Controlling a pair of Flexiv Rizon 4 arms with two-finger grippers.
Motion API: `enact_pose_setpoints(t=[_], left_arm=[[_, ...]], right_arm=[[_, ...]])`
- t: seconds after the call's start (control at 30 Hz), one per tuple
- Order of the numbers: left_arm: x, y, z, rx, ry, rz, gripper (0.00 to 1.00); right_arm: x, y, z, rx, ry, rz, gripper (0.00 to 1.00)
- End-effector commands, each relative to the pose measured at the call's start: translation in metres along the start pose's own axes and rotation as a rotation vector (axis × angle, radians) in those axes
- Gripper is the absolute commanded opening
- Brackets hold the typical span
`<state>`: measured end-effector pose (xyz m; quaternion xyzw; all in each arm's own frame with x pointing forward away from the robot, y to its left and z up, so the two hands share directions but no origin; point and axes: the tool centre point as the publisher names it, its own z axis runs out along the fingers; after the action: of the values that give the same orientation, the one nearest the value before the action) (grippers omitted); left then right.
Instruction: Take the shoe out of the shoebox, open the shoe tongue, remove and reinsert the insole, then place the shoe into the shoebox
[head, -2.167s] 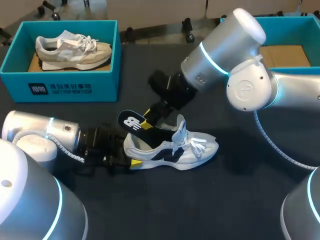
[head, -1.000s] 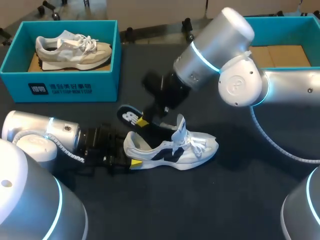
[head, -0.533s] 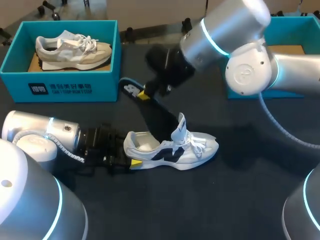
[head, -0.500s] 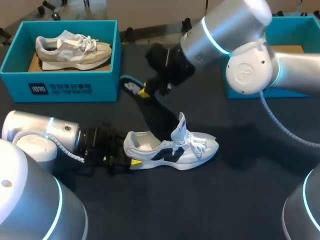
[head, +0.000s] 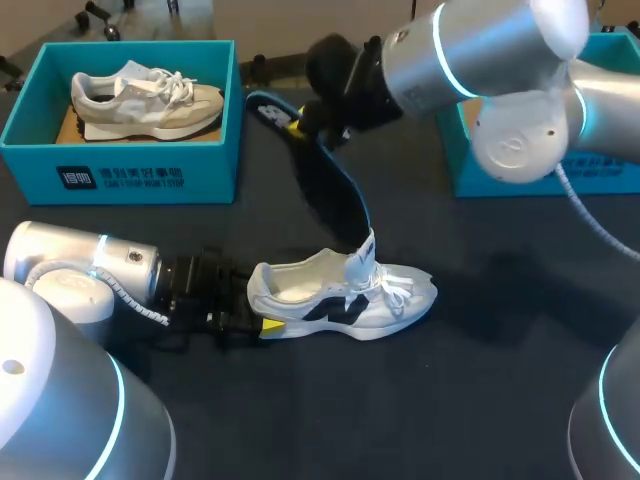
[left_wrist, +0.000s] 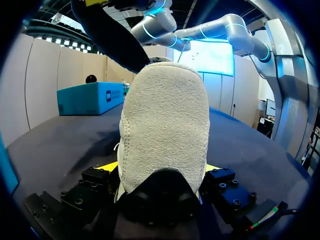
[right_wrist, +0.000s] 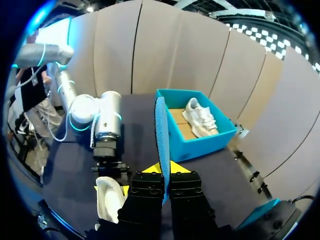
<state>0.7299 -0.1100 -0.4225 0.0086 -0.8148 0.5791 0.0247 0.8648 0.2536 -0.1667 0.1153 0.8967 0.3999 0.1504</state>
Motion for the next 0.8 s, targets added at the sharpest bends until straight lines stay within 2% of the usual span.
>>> enact_pose_setpoints(t=[0.03,0.13,0.77,0.8], left_arm=[[-0.0012,0.0012,0.0009,0.000,0.002,0.000,0.00],[-0.0012,0.0012,0.0009,0.000,0.002,0.000,0.00],[-0.0012,0.0012,0.0009,0.000,0.002,0.000,0.00],[-0.0012,0.0012,0.0009,0.000,0.002,0.000,0.00]], right_arm=[[-0.0006,0.0044,-0.0167,0.004,-0.107,0.005,0.00],[-0.0030,0.0110,-0.0237,0.031,-0.168,-0.004,0.00],[-0.0030,0.0110,-0.0237,0.031,-0.168,-0.004,0.00],[-0.0011,0.0126,-0.0246,0.000,-0.163,0.007,0.00]])
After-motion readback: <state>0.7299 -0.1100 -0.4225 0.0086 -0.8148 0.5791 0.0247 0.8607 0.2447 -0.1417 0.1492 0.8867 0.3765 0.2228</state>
